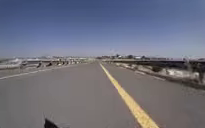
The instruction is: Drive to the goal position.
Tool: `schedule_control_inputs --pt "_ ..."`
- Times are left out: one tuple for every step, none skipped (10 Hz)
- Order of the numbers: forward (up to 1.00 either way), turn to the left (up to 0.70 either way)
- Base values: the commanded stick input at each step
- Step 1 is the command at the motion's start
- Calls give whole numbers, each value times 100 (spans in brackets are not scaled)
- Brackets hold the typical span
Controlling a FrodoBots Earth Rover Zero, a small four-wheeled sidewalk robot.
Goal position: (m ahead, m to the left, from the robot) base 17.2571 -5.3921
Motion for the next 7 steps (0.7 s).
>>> schedule_control_inputs --pt "100 0" --pt "100 0" --pt "100 0" --pt "100 0" --pt "100 0" --pt "100 0" --pt "100 0"
